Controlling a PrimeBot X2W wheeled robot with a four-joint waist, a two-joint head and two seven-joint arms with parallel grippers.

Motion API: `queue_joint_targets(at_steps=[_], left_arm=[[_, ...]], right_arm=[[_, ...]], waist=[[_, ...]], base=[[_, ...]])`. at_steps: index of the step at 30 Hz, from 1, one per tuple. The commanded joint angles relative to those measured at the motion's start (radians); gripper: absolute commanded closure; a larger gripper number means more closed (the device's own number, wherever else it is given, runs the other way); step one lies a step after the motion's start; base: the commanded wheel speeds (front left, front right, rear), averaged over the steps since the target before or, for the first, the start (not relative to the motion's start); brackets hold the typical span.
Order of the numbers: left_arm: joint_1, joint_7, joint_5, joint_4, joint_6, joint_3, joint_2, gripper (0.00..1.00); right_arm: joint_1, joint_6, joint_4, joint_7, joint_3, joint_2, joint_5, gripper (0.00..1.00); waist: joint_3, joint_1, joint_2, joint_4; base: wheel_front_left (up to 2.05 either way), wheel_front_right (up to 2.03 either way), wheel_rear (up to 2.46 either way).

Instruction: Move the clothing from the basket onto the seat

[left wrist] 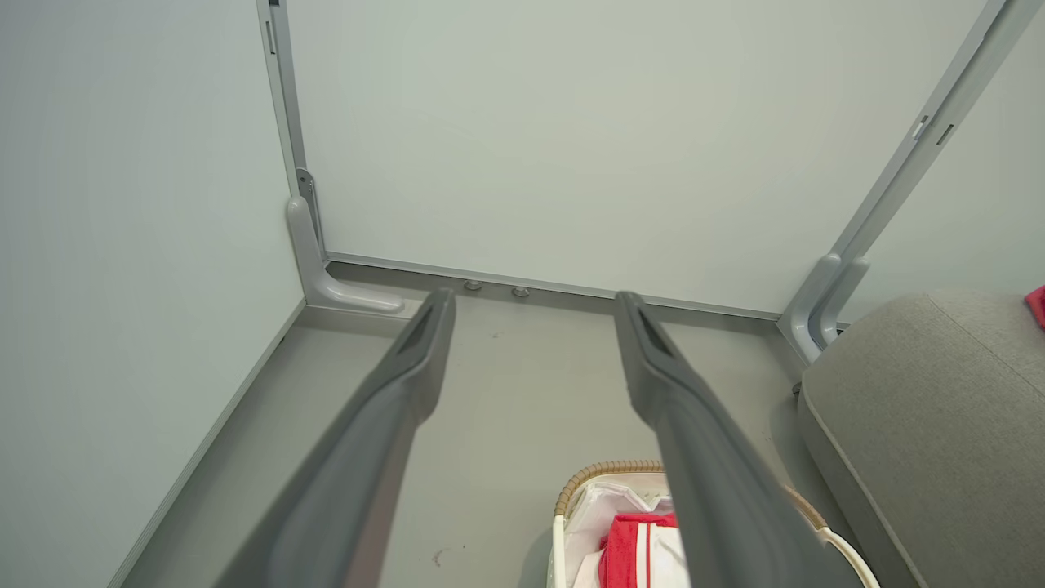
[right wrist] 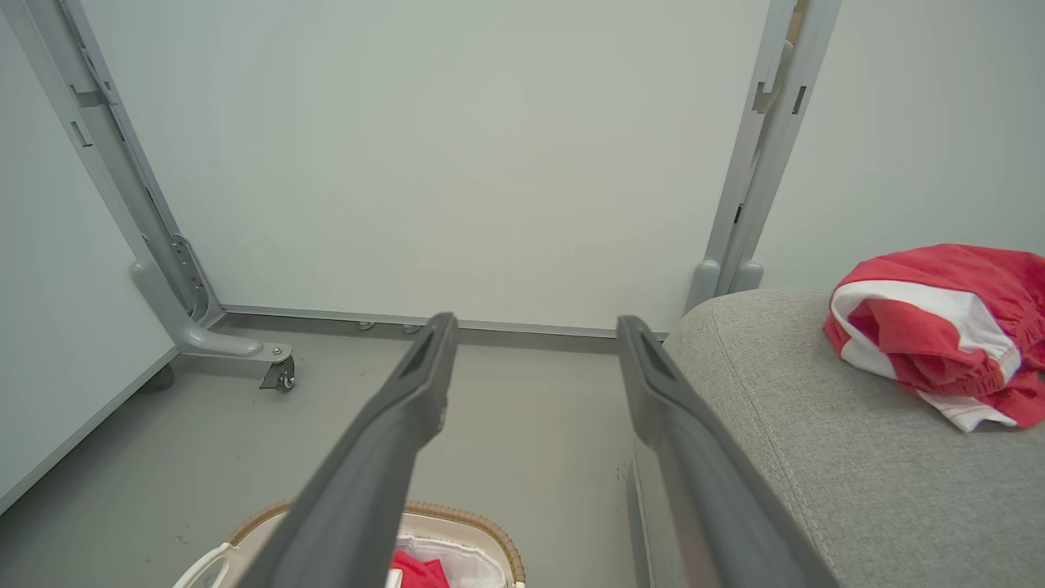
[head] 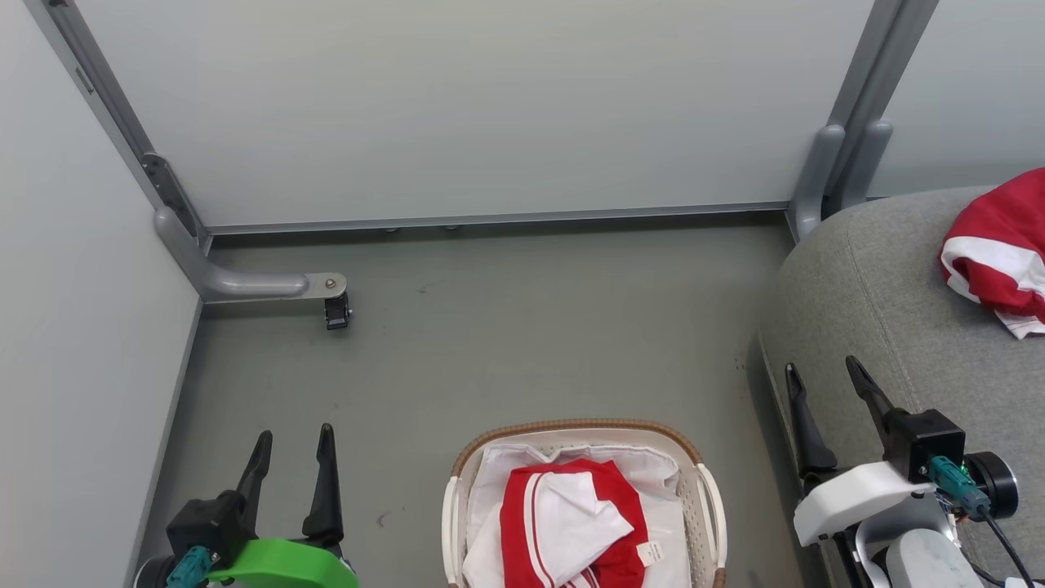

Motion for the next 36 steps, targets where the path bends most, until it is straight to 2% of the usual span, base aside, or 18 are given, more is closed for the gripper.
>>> queue_joint_targets(at_steps=[1, 25, 28, 36], left_arm=[[0.004, -0.001, 0.005, 0.001, -0.005, -0.002, 0.0, 0.0], [-0.013, -0.001, 0.013, 0.001, -0.005, -0.021, 0.0, 0.0], [-0.041, -0.001, 0.024, 0.003, -0.005, -0.048, 0.0, 0.0], [-0.207, -0.001, 0.041, 0.085, -0.004, -0.252, 0.001, 0.0]], right_arm=[[0.015, -0.001, 0.003, -0.005, 0.001, -0.004, 0.002, 0.0], [0.011, -0.001, -0.003, -0.005, -0.002, -0.004, 0.009, 0.0], [-0.005, -0.001, -0.016, -0.005, -0.008, -0.004, -0.004, 0.0], [-0.088, -0.001, -0.082, -0.005, -0.054, -0.003, -0.073, 0.0]], waist=[[-0.001, 0.0001, 0.0038, 0.0], [0.013, 0.0001, 0.0038, -0.01], [0.041, 0.0001, 0.0038, -0.013], [0.188, 0.0001, 0.0038, -0.033]], base=[[0.0, 0.0, 0.0], [0.0, 0.0, 0.0], [0.0, 0.0, 0.0], [0.0, 0.0, 0.0]])
